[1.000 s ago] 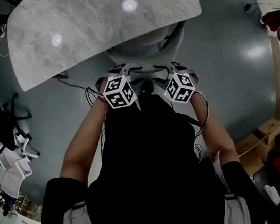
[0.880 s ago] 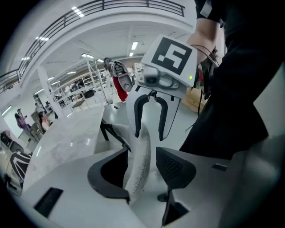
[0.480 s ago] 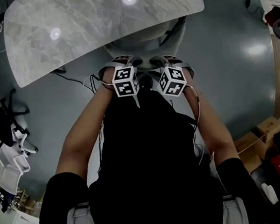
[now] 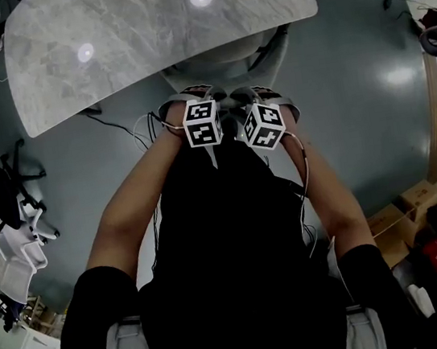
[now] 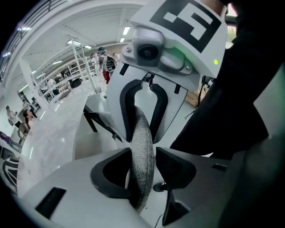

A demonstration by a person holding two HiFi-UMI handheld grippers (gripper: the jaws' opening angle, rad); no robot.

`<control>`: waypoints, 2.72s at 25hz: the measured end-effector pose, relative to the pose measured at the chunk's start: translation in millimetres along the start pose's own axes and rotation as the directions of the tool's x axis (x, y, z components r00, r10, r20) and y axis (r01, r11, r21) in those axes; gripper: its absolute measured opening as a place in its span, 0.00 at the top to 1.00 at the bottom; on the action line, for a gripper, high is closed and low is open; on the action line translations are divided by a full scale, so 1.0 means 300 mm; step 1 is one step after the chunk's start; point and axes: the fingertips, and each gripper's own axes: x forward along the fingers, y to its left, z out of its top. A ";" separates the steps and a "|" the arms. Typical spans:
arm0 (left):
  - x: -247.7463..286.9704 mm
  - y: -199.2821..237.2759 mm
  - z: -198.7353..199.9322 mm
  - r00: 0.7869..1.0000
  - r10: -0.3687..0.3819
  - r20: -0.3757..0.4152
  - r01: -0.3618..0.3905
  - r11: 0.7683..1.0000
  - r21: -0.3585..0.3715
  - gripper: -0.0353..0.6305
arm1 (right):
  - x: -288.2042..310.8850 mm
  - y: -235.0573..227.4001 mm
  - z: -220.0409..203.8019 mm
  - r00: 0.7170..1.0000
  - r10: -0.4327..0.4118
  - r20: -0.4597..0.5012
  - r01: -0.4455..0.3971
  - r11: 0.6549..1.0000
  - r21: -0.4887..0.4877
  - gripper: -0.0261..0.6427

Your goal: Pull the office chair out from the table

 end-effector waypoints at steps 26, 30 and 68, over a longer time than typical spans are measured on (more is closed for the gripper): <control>0.042 0.015 -0.018 0.995 0.025 -0.095 -0.021 0.999 0.034 0.79 | 0.006 0.004 -0.011 1.000 0.020 0.002 -0.020 1.000 0.023 0.79; 0.042 0.012 -0.029 0.995 0.032 -0.100 -0.029 0.999 0.036 0.80 | 0.016 0.007 -0.006 1.000 0.020 -0.001 -0.020 1.000 0.021 0.80; 0.007 -0.292 -0.009 0.989 -0.081 -0.124 0.071 0.994 -0.089 0.81 | -0.050 0.308 -0.004 0.988 0.155 0.005 -0.155 0.987 0.041 0.82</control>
